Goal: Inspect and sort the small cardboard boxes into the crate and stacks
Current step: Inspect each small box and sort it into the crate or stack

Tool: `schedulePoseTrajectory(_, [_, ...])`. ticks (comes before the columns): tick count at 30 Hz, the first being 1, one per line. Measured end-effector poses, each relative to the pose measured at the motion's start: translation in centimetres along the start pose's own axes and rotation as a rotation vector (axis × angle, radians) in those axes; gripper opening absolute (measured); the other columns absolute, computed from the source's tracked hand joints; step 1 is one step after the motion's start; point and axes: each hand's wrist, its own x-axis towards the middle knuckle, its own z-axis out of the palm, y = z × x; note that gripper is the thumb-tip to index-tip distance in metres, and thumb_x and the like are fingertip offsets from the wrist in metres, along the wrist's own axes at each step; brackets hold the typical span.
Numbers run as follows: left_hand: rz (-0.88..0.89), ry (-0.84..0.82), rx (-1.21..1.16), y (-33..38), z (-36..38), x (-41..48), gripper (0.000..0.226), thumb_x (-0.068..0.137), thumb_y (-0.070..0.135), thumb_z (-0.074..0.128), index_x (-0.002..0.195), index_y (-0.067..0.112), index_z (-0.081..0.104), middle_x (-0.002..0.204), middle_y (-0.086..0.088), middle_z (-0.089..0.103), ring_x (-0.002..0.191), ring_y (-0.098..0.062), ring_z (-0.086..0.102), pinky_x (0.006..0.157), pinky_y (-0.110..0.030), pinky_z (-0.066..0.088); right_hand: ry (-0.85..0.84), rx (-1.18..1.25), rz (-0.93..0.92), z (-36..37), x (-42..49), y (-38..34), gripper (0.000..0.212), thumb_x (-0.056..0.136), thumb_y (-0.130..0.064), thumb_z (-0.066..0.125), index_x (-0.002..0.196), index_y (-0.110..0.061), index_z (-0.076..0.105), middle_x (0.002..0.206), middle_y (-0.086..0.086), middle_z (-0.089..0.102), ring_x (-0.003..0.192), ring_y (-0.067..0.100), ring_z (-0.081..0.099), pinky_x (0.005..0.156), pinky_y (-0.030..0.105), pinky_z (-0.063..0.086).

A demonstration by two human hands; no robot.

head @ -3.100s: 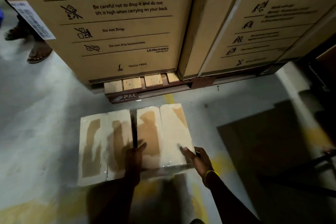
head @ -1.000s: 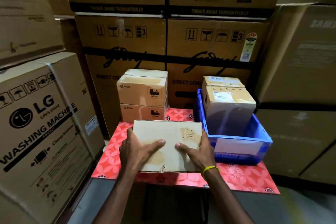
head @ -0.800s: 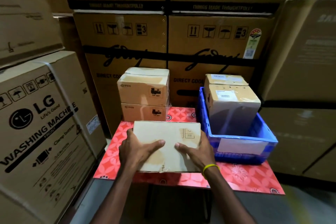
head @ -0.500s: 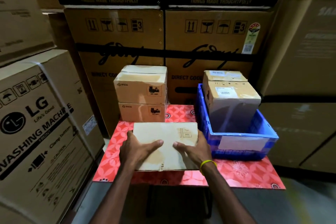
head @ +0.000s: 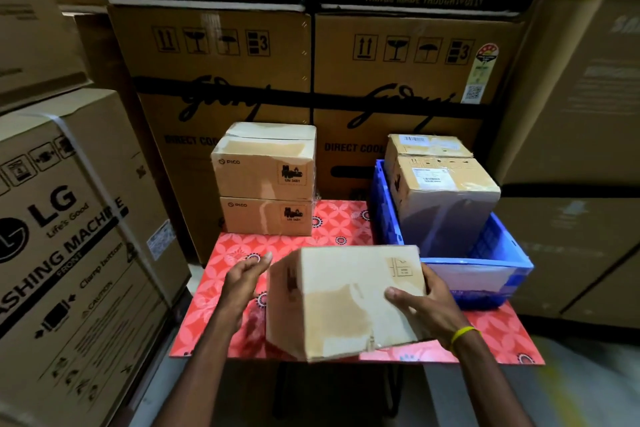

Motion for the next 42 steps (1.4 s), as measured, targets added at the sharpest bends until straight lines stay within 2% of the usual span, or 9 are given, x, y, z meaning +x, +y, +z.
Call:
schedulePoseTrajectory(3, [-0.177, -0.119, 0.075, -4.3, 0.0, 2.9, 0.108, 0.063, 0.085, 0.077, 0.148, 0.023, 0.054, 0.157, -0.007, 0.05, 0.143, -0.033, 0.046, 0.117, -0.058, 0.037, -0.006, 0.05, 0.004, -1.9, -0.7, 1.1, 0.11, 0.033, -0.045, 0.108, 0.129, -0.014, 0.063, 0.116, 0.011, 0.08, 0.103, 0.032, 0.078, 0.078, 0.039, 0.064])
schedulePoseTrajectory(9, [-0.232, -0.35, -0.202, -7.6, 2.7, 0.9, 0.088, 0.042, 0.083, 0.086, 0.109, 0.026, 0.084, 0.114, -0.001, 0.081, 0.109, -0.018, 0.075, 0.094, -0.039, 0.053, 0.131, 0.077, -0.018, -2.7, -1.4, 2.6, 0.113, 0.037, -0.045, 0.107, 0.136, -0.015, 0.059, 0.124, 0.01, 0.076, 0.114, 0.03, 0.073, 0.088, 0.04, 0.063])
schedulePoseTrajectory(16, [-0.076, -0.143, -0.205, -6.2, 1.4, 1.3, 0.081, 0.058, 0.041, 0.101, 0.123, 0.009, 0.067, 0.11, -0.013, 0.08, 0.099, -0.032, 0.078, 0.088, -0.046, 0.063, 0.508, -0.434, -0.246, 1.7, -1.6, 1.1, 0.017, 0.093, -0.026, 0.078, 0.109, -0.024, 0.078, 0.119, 0.012, 0.065, 0.108, 0.018, 0.056, 0.097, 0.029, 0.04])
schedulePoseTrajectory(19, [-0.002, -0.006, -0.157, -4.5, 0.0, 1.4, 0.067, 0.064, 0.021, 0.1, 0.119, 0.011, 0.063, 0.108, -0.013, 0.079, 0.092, -0.03, 0.078, 0.08, -0.042, 0.063, 0.43, -0.444, -0.165, 5.3, -1.5, 1.3, 0.055, 0.101, -0.06, 0.049, 0.127, -0.02, 0.077, 0.125, 0.011, 0.073, 0.108, 0.016, 0.056, 0.098, 0.029, 0.043])
schedulePoseTrajectory(22, [0.063, 0.107, -0.054, -3.4, -2.4, 2.1, 0.082, 0.047, 0.045, 0.105, 0.115, 0.024, 0.066, 0.107, -0.006, 0.08, 0.093, -0.026, 0.079, 0.084, -0.048, 0.064, 0.257, -0.269, -0.042, 7.1, -1.5, 0.1, 0.082, 0.085, -0.093, 0.033, 0.124, -0.036, 0.077, 0.12, -0.005, 0.079, 0.111, 0.015, 0.072, 0.1, 0.043, 0.057])
schedulePoseTrajectory(27, [0.153, 0.301, 0.171, -0.9, -5.1, 1.7, 0.104, 0.026, 0.082, 0.093, 0.113, 0.041, 0.054, 0.104, 0.009, 0.074, 0.095, -0.023, 0.074, 0.083, -0.05, 0.064, -0.105, 0.147, 0.033, 9.7, -1.6, -3.0, 0.075, 0.07, -0.076, 0.075, 0.129, -0.031, 0.073, 0.124, -0.008, 0.078, 0.118, 0.011, 0.073, 0.096, 0.037, 0.059])
schedulePoseTrajectory(30, [0.224, 0.34, 0.258, 1.3, -4.3, -1.3, 0.118, 0.024, 0.087, 0.088, 0.124, 0.041, 0.047, 0.11, 0.005, 0.069, 0.102, -0.027, 0.068, 0.086, -0.051, 0.062, 0.036, 0.133, 0.033, 11.0, -0.9, -2.7, 0.077, 0.049, -0.069, 0.096, 0.111, -0.025, 0.081, 0.109, 0.002, 0.082, 0.106, 0.025, 0.078, 0.093, 0.054, 0.063])
schedulePoseTrajectory(34, [0.274, 0.453, 0.325, 2.3, -2.8, -4.1, 0.128, 0.025, 0.088, 0.084, 0.132, 0.032, 0.043, 0.116, -0.003, 0.068, 0.106, -0.032, 0.066, 0.087, -0.053, 0.059, 0.279, -0.102, -0.025, 11.1, -0.4, -2.2, 0.08, 0.035, -0.08, 0.091, 0.096, -0.028, 0.082, 0.086, -0.012, 0.082, 0.086, 0.013, 0.079, 0.088, 0.044, 0.064])
schedulePoseTrajectory(42, [0.253, 0.503, 0.461, 2.7, -1.7, -5.9, 0.134, 0.032, 0.093, 0.078, 0.137, 0.017, 0.042, 0.123, -0.014, 0.065, 0.112, -0.039, 0.063, 0.091, -0.053, 0.055, 0.304, -0.164, -0.043, 10.5, -0.7, -2.1, 0.081, 0.036, -0.083, 0.09, 0.097, -0.031, 0.08, 0.084, -0.015, 0.081, 0.085, 0.013, 0.078, 0.087, 0.046, 0.065])
